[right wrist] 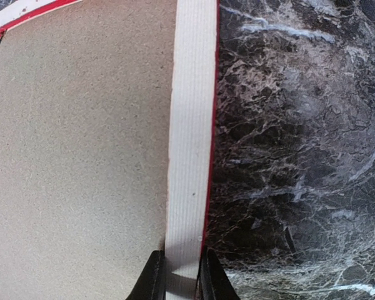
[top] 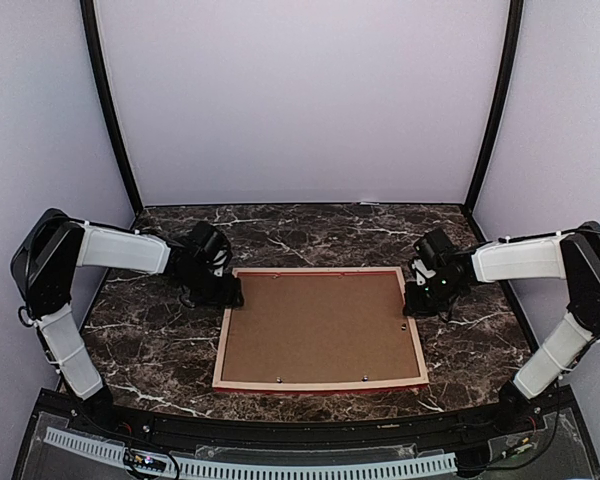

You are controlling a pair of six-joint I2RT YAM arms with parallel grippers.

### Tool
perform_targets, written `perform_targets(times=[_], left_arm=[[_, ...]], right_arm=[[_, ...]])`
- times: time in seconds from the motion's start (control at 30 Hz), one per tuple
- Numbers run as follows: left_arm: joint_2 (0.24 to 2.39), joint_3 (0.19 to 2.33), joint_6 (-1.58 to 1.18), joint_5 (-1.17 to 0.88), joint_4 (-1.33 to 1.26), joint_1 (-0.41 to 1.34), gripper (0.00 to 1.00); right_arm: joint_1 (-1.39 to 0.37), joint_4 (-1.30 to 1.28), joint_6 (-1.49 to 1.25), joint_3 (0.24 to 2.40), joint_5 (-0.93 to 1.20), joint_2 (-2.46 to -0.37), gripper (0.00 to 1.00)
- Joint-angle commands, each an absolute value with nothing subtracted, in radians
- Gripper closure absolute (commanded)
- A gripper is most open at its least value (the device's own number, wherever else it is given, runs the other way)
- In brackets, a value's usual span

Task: Put the photo into the frame
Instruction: Press the fastener onto the backboard.

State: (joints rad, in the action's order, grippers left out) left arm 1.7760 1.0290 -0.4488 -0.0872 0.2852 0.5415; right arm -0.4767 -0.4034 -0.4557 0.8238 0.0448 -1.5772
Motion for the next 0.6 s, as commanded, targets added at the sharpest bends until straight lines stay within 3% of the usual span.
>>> perform_targets(times=[0.0, 0.17, 0.57], left_arm=[[1.803, 1.048, -0.423, -0.021, 0.345, 0.564, 0.34], [1.805, 1.048, -0.418, 0.026, 0.368, 0.573, 0.38], [1.778, 1.021, -0.455, -0.032, 0.334, 0.572, 0.57]], right_arm=[[-0.474, -0.396, -0.452, 0.775, 0.078, -1.629, 0.85], [-0.473, -0.394, -0.451, 0.773, 0.082, -1.629, 0.85], [-0.473, -0.391, -0.452, 0.766, 0.083, -1.627, 0.85]])
